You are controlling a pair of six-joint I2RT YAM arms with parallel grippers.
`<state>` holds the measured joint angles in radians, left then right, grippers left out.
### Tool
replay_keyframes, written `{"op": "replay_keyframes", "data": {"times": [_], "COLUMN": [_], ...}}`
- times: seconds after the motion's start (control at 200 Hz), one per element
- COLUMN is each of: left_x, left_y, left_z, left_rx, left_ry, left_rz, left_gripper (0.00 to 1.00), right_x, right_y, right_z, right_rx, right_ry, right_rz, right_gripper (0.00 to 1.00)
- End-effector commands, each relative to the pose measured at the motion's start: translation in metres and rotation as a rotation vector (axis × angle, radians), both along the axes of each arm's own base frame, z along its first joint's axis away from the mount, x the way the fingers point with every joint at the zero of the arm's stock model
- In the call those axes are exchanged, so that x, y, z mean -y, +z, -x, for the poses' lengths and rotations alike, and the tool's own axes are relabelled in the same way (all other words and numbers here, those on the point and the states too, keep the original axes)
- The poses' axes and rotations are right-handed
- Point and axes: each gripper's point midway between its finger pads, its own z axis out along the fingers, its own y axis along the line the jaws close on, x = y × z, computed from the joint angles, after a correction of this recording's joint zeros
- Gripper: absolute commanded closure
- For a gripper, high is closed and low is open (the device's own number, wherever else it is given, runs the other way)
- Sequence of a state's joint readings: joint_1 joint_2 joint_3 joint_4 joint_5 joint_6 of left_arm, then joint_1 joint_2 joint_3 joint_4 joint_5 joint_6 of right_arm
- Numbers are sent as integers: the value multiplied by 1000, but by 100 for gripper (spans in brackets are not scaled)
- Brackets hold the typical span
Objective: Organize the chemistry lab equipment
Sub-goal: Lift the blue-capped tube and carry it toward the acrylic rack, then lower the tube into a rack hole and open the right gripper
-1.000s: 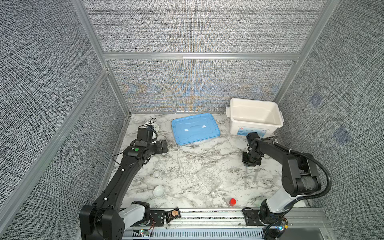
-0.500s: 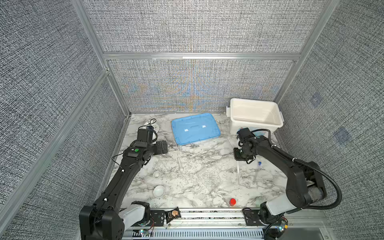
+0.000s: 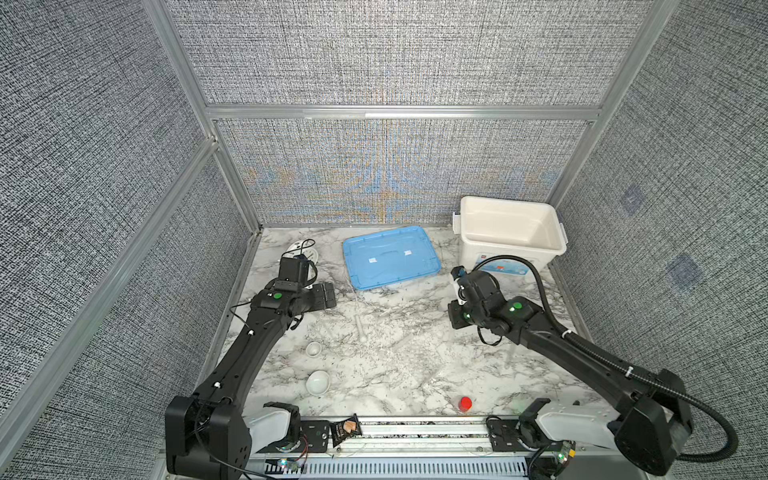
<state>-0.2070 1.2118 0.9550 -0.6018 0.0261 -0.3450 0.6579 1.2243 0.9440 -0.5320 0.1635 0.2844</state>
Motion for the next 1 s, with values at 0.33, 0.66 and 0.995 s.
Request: {"op": "replay_keyframes", "data": {"times": [0.33, 0.66, 0.995], "left_x": [5, 7, 6], "left_y": [0, 2, -1], "left_z": [-1, -2, -1], "left_rx": [-10, 19, 4], "left_ry": [-12, -39, -32], "left_rz": [27, 21, 22], "left_gripper": [1, 1, 1], "right_x": [-45, -74, -79], "right_y": [55, 86, 70], "right_z": [10, 27, 44], "right_rx": [307, 423, 392], "right_ry": [69, 104, 116], "right_rz": [-9, -119, -247], "right_gripper": [84, 87, 87]}}
